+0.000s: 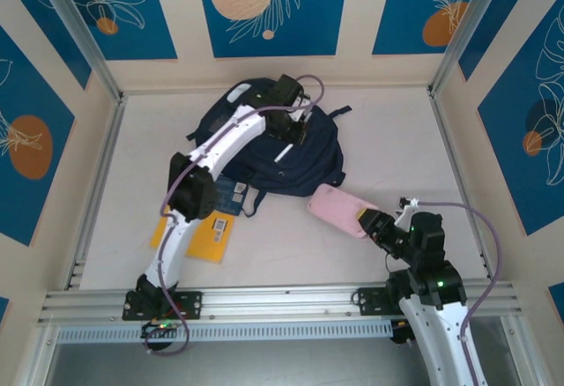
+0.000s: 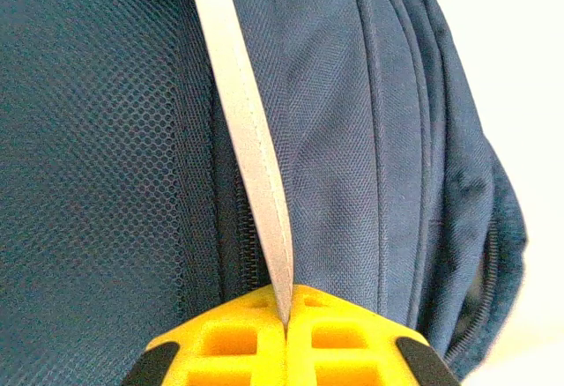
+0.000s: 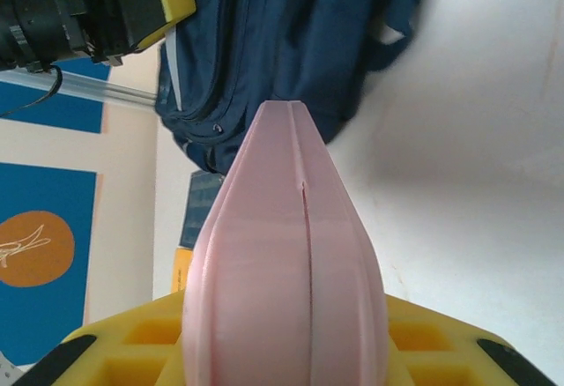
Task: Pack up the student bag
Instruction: Open the student bag at the top-center of the table, then place the pencil case in the student bag.
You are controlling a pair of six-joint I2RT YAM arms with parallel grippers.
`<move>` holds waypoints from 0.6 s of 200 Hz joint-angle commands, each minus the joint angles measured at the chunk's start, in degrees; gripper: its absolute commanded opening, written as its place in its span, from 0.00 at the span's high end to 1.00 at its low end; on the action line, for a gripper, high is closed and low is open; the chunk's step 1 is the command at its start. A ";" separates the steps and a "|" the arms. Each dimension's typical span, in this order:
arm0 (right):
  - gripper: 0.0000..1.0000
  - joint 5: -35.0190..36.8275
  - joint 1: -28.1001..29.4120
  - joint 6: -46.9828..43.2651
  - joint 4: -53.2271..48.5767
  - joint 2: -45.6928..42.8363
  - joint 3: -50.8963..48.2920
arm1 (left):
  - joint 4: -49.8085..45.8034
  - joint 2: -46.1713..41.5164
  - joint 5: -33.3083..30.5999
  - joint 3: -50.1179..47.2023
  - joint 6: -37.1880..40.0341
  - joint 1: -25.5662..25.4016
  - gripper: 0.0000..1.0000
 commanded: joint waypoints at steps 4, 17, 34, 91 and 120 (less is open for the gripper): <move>0.71 -0.45 0.40 -2.04 0.97 -0.82 3.05 | -1.08 -12.25 0.84 2.26 1.17 1.54 1.00; 0.70 -0.90 0.39 -1.73 1.83 -0.66 3.38 | -0.99 -14.59 1.42 2.50 0.75 2.36 1.00; 0.70 -2.00 0.40 -0.18 4.27 -0.70 3.00 | -1.22 -16.58 2.54 3.28 0.88 2.91 1.00; 0.70 -6.08 0.23 9.75 19.63 2.28 -0.45 | -0.56 -19.55 12.84 3.36 1.01 3.21 1.00; 0.70 -5.51 0.16 12.08 26.86 6.75 -1.38 | -0.23 -19.50 18.07 2.92 -0.13 3.12 1.00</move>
